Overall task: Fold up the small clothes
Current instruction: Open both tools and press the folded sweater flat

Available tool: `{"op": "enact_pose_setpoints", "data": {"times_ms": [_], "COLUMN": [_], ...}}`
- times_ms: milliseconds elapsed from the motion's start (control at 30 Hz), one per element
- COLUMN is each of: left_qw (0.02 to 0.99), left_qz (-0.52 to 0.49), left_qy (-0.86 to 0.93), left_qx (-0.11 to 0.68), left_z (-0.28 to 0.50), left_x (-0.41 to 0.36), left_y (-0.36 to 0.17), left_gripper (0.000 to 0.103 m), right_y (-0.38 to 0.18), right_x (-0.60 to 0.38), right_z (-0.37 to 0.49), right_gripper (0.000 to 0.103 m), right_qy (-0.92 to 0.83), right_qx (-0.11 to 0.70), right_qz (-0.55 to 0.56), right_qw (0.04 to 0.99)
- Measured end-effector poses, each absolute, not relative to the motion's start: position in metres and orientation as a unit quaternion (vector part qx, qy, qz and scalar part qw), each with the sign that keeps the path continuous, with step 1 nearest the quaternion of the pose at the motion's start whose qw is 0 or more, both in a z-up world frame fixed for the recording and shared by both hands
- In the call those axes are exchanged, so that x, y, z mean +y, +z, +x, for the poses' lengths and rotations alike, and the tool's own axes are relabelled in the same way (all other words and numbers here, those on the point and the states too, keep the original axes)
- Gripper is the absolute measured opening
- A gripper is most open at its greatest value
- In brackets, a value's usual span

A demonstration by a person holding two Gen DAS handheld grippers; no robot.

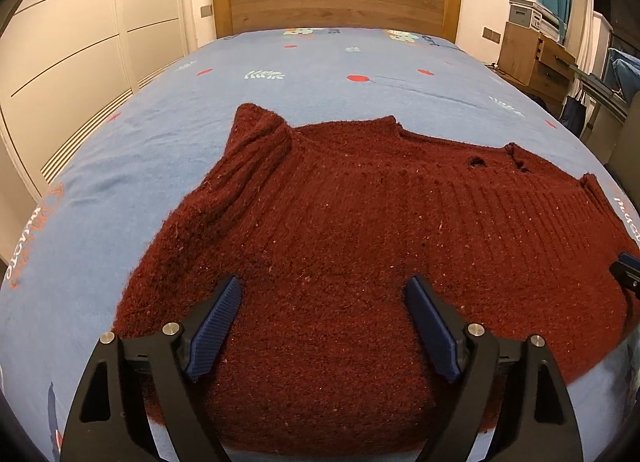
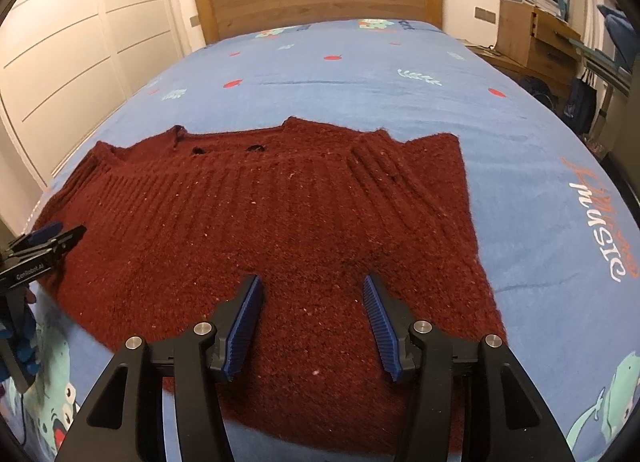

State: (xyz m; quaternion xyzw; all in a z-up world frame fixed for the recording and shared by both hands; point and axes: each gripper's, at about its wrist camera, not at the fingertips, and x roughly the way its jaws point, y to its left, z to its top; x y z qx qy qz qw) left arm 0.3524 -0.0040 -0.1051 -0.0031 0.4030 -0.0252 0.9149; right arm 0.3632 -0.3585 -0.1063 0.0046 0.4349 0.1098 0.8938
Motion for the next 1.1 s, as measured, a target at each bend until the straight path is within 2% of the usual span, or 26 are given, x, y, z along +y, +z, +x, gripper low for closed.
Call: {"op": "enact_pose_setpoints", "data": {"times_ms": [533,733,1100], "left_qw": [0.912,0.911,0.903], "left_qz": [-0.008,-0.004,-0.008], "left_qy": [-0.02,-0.016,-0.007], "left_qx": [0.409,0.412,0.429], "left_z": [0.349,0.346,0.324], "left_x": [-0.002,-0.003,0.003], "left_y": [-0.105,-0.104,-0.095], "left_gripper": [0.088,0.088,0.088], "right_y": [-0.096,-0.09,-0.094], "right_x": [-0.383,-0.371,-0.398], "right_z": [0.348,0.35,0.333], "right_gripper": [0.055,0.065,0.065], "right_qy": [0.078,0.074,0.05], "right_qx": [0.457,0.451,0.465], "right_qz": [0.044,0.041,0.049], "right_qw": [0.885,0.889,0.882]}}
